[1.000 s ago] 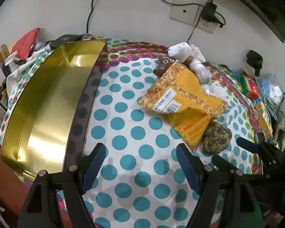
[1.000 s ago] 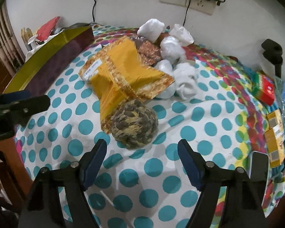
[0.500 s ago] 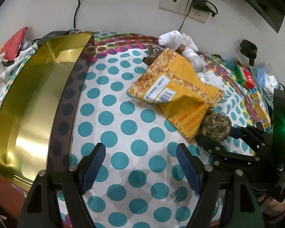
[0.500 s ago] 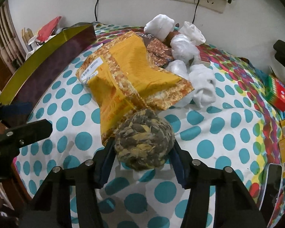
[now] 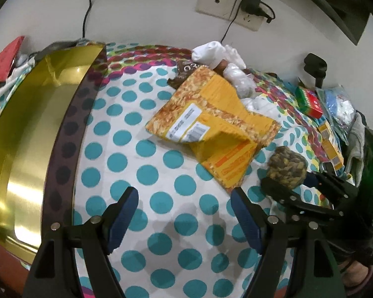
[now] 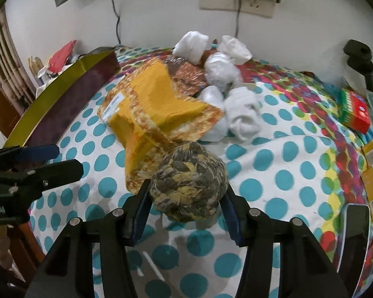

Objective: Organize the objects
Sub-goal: 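Close the left tool on the yellow snack bag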

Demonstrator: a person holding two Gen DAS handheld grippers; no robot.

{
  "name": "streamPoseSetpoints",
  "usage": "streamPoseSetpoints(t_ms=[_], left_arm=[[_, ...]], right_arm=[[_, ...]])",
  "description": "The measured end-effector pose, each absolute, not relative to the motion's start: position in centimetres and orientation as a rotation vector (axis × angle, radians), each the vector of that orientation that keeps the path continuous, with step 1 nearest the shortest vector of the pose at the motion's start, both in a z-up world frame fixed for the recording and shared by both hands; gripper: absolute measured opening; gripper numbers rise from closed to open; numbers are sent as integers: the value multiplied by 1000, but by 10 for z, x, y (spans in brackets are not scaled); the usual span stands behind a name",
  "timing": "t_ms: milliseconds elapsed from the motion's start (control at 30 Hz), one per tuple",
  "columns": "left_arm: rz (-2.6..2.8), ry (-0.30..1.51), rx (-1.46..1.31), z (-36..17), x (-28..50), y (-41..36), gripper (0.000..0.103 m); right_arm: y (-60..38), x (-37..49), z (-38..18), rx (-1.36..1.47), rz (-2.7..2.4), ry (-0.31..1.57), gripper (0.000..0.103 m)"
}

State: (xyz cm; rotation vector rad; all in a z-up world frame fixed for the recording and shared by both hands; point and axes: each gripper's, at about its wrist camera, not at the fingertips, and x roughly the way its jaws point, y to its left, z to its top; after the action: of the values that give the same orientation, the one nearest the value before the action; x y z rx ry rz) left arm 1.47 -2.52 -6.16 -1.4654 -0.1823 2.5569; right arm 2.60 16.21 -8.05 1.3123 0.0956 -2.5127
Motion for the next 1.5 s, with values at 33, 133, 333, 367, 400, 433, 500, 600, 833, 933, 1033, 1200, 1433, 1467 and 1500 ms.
streamPoseSetpoints(t_ms=[33, 133, 333, 367, 400, 433, 500, 600, 833, 933, 1033, 1200, 1433, 1467, 1500], left_arm=[[2562, -161, -1454, -60, 13, -24, 79], [2555, -83, -1411, -53, 6, -20, 79], [2481, 19, -1344, -44, -15, -18, 79], [2474, 49, -1333, -42, -20, -18, 79], [2452, 71, -1318, -40, -27, -18, 79], [2434, 89, -1314, -39, -33, -19, 79], [2392, 112, -1319, -37, -49, -21, 79], [2244, 60, -1338, -40, -74, -30, 79], [2090, 31, -1450, -68, -118, -29, 79], [2046, 15, -1458, -73, -123, -24, 79], [2003, 21, -1438, -73, -117, -17, 79], [1947, 62, -1418, -69, -105, -5, 79], [1898, 118, -1430, -68, -87, 6, 79], [1909, 150, -1418, -66, -80, 9, 79], [1923, 175, -1404, -64, -74, 11, 79]], right_arm=[[165, 26, -80, 1315, -2508, 98, 50], [172, 27, -80, 1319, -2517, 81, 50], [180, 29, -80, 1311, -2515, 56, 50], [180, 29, -81, 1315, -2509, 56, 50], [180, 29, -81, 1316, -2509, 47, 50], [181, 29, -81, 1315, -2508, 39, 50], [181, 28, -82, 1317, -2499, 32, 50], [181, 27, -83, 1317, -2495, 33, 50], [179, 22, -85, 1311, -2502, 38, 50], [176, 18, -85, 1298, -2504, 53, 50], [174, 14, -83, 1286, -2503, 36, 50], [177, 8, -86, 1299, -2507, 5, 50], [183, 6, -87, 1299, -2510, -15, 50], [184, 6, -86, 1298, -2509, -19, 50], [185, 6, -86, 1297, -2511, -14, 50]])
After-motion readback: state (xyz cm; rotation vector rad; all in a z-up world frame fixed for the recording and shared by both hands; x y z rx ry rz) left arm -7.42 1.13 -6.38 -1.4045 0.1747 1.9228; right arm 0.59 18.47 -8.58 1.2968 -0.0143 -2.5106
